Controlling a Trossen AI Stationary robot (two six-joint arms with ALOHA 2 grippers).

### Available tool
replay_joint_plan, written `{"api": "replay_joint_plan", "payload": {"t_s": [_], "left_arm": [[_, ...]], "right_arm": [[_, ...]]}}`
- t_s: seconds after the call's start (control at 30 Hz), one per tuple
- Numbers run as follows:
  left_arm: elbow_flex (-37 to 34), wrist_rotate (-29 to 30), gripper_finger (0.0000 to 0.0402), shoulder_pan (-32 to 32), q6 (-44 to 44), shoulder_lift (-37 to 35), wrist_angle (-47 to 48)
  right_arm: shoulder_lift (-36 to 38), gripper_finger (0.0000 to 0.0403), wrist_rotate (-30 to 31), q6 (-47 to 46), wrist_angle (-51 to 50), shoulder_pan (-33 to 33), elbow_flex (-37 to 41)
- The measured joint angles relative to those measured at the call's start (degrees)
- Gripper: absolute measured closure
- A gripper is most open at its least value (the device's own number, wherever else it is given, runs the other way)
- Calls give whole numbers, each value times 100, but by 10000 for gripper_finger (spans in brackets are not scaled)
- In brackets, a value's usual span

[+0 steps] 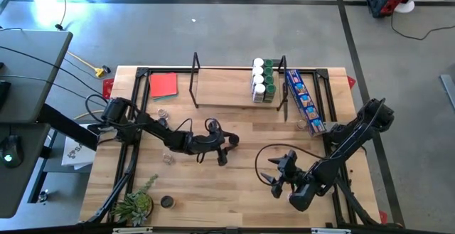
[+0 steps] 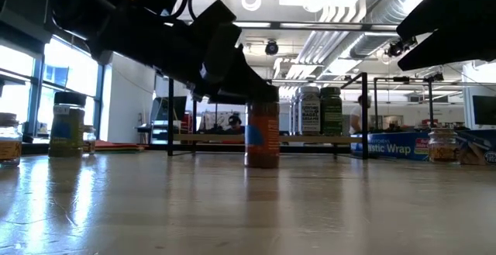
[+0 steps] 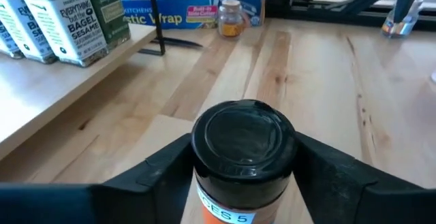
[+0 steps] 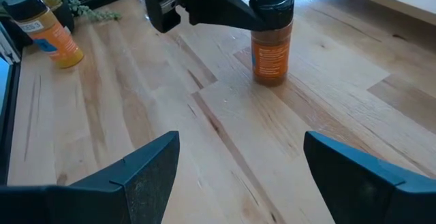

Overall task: Shelf spices
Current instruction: Put the top right black seasoning bottle on the shelf

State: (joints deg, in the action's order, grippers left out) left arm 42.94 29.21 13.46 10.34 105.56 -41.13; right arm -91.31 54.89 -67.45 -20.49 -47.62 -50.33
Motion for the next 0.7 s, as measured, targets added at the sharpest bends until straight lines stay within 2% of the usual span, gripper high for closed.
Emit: {"api": "replay_joint_plan", "payload": {"t_s": [0.23, 0.37, 0.43, 0.53, 0.63, 0.7], "left_arm": [[2, 2, 206, 12, -2, -7, -209], [202, 176, 208, -3, 13, -398, 176], [475, 126, 208, -154, -123, -740, 641], [1218, -254, 208, -708, -434, -1179, 1947], [2131, -794, 208, -1453, -856, -1227, 3219], [2617, -1053, 208, -1975, -1186, -1079, 3615]], "right_arm": [[-2, 94, -2, 41, 4, -3, 0], [-2, 94, -27, 41, 9, -19, 0], [-2, 94, -28, 43, 15, -20, 0], [-2, 94, -22, 43, 20, -15, 0], [-4, 94, -21, 60, 20, -16, 0], [-4, 94, -18, 86, 22, -17, 0]]}}
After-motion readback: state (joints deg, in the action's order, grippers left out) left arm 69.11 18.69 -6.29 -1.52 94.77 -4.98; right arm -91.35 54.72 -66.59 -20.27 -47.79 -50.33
